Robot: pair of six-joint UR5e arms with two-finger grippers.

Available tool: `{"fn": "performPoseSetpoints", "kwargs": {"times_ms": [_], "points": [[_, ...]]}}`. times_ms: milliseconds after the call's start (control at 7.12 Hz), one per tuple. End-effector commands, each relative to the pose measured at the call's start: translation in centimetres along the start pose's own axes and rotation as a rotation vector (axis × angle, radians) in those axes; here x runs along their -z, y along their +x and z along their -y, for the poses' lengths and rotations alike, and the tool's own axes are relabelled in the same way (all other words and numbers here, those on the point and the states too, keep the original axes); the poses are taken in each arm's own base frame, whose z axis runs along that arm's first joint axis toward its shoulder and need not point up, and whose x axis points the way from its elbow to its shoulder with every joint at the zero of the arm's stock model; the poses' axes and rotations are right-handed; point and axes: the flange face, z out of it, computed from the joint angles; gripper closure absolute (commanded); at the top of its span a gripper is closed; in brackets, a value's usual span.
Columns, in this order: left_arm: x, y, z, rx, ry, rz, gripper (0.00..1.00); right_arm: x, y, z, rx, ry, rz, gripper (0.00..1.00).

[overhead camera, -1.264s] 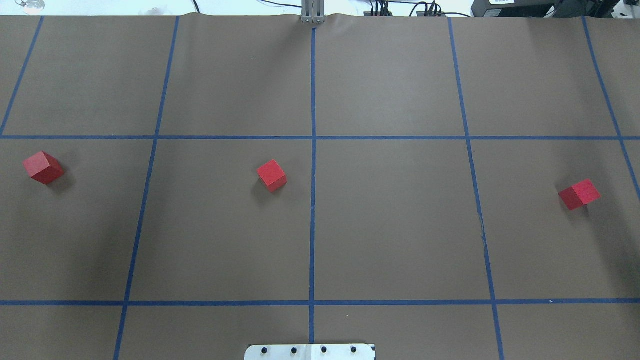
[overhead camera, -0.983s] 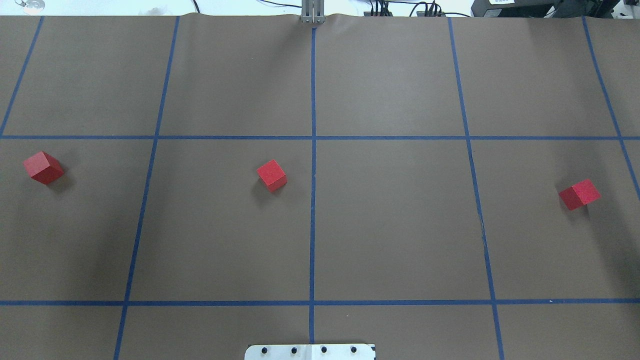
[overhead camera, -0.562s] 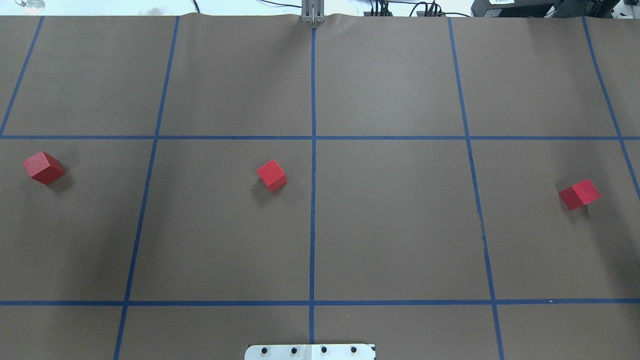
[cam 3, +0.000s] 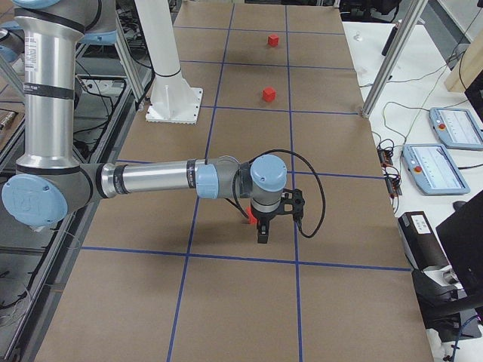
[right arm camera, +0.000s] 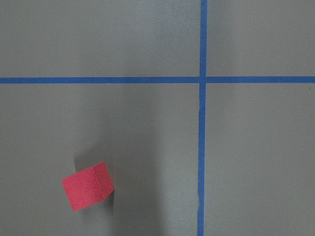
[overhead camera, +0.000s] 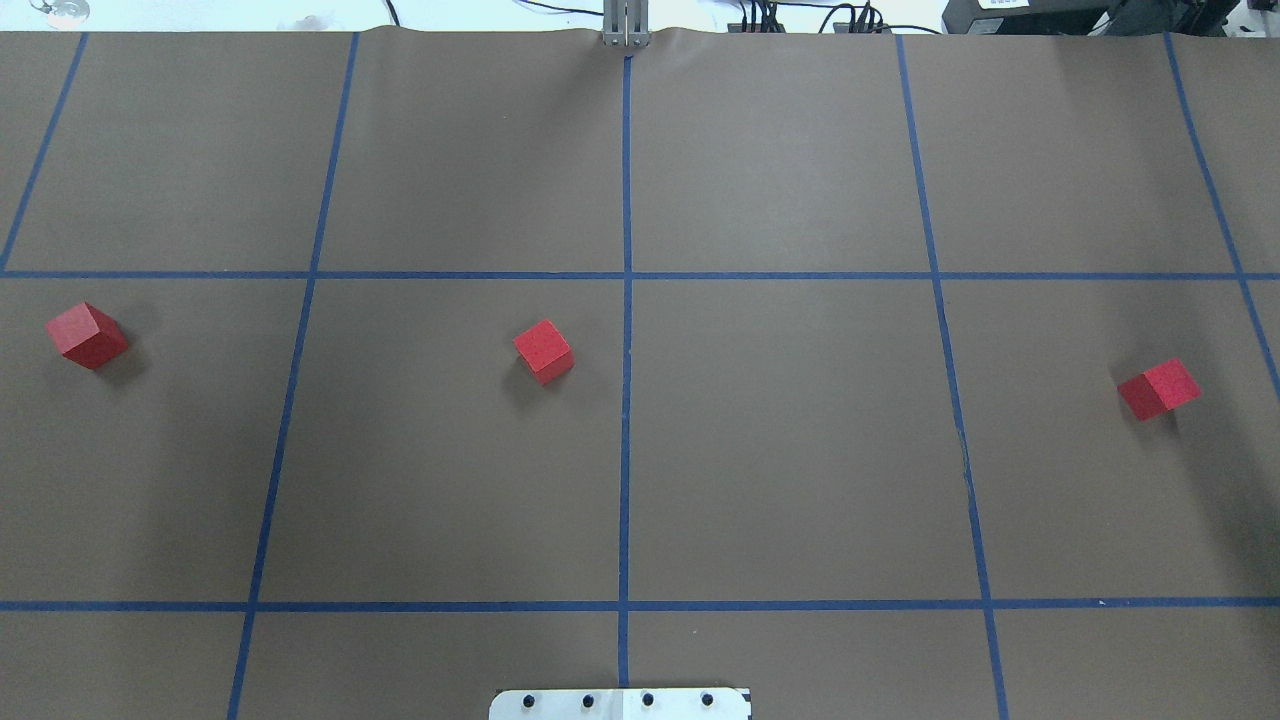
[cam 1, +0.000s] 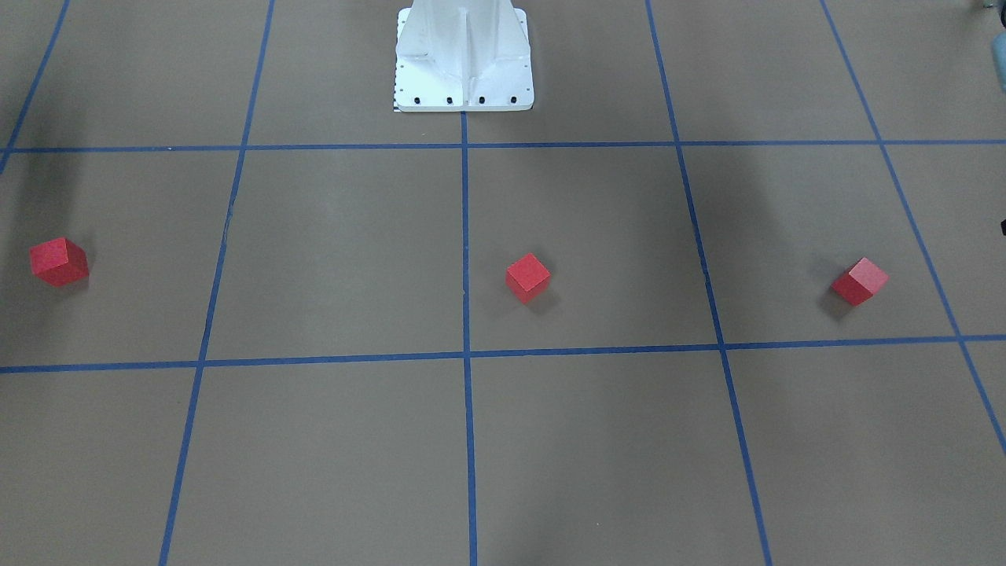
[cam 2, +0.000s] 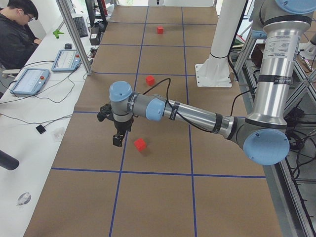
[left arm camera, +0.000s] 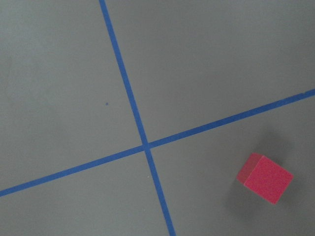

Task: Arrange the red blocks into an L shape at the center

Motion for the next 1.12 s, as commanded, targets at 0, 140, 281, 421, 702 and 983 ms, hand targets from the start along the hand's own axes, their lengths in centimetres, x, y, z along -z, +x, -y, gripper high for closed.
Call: {"fn": "performPoseSetpoints", "kwargs": {"times_ms": [0,140,281,421,702,983], "points": [[1.3,11.3,3.8,0.011,0.049,-0.067,0.0,0.0,-0.1,0.3,0.005,0.002,-0.003,0.01],[1.0,16.1,4.9,0.073,0.046,-0.107,0.0,0.0,-0.2,0.5,0.005,0.001,-0.003,0.01],[1.4,22.3,5.0,0.182,0.044,-0.162,0.0,0.0,-0.2,0.5,0.005,0.001,-0.003,0.01],[1.1,28.3,6.2,0.35,0.035,-0.215,0.0,0.0,-0.2,0.5,0.005,0.001,-0.003,0.01],[-1.5,39.8,6.6,0.525,0.061,-0.193,0.0,0.0,-0.3,0.5,0.007,0.0,-0.002,0.01],[-4.2,46.9,7.7,0.555,0.075,-0.142,0.0,-0.1,-0.4,0.5,0.006,-0.002,-0.002,0.01]]}}
